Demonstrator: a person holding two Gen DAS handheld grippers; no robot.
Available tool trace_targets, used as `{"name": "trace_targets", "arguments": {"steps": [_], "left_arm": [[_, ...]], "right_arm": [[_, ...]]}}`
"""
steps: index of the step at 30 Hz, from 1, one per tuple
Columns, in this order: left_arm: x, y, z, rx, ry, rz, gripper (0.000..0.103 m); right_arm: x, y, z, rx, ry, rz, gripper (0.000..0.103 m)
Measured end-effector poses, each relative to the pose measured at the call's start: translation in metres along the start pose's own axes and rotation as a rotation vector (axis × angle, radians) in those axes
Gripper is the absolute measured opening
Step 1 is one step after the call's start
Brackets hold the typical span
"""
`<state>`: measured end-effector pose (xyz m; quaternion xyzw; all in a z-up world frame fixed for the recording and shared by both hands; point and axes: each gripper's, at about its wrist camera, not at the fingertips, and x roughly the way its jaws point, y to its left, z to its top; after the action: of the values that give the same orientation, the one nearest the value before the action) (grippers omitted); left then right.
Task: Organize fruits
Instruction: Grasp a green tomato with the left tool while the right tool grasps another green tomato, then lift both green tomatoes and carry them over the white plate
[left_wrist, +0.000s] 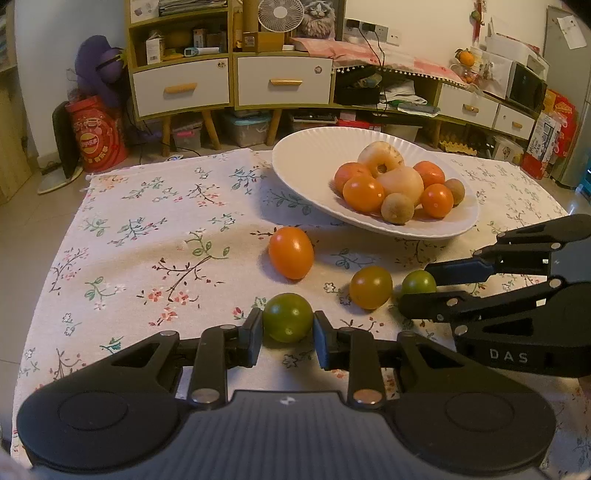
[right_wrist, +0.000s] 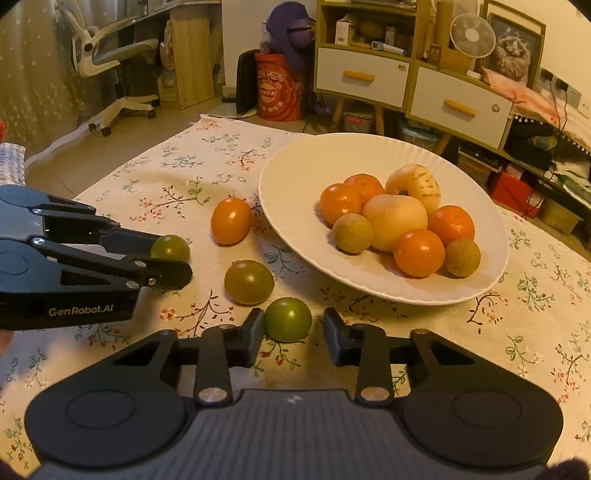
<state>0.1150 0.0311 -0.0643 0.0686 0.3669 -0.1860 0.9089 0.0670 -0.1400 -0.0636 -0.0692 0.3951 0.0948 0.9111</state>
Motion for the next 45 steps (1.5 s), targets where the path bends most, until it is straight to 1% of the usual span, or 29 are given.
{"name": "trace_targets", "arguments": {"steps": [2,9,16,25,36,45], "left_arm": [[0.0,-0.001,0.0,0.002,-0.001,-0.001,0.012],[-0.003,-0.004,0.002,0.008,-0.003,-0.008,0.012],[-0.004,-0.007,0.005,0.017,0.003,-0.014,0.012],[-0.012,-0.013,0.008,0.022,-0.009,-0.022,0.012],[-0.025,-0.023,0.017,0.025,-0.036,-0.045,0.012],[-0.028,-0.034,0.033,0.021,-0.072,-0.065,0.012]], "right_arm": [[-0.001,0.001,0.0,-0.004,0.001,0.0,0.025],[-0.002,0.001,0.001,-0.004,0.005,-0.022,0.025],[-0.008,-0.001,0.001,0.004,0.0,-0.024,0.025],[-0.016,-0.001,0.002,0.004,-0.002,-0.03,0.025],[-0.038,-0.007,0.006,0.025,-0.044,-0.021,0.025],[-0.049,-0.02,0.013,0.056,-0.087,-0.035,0.025]]}}
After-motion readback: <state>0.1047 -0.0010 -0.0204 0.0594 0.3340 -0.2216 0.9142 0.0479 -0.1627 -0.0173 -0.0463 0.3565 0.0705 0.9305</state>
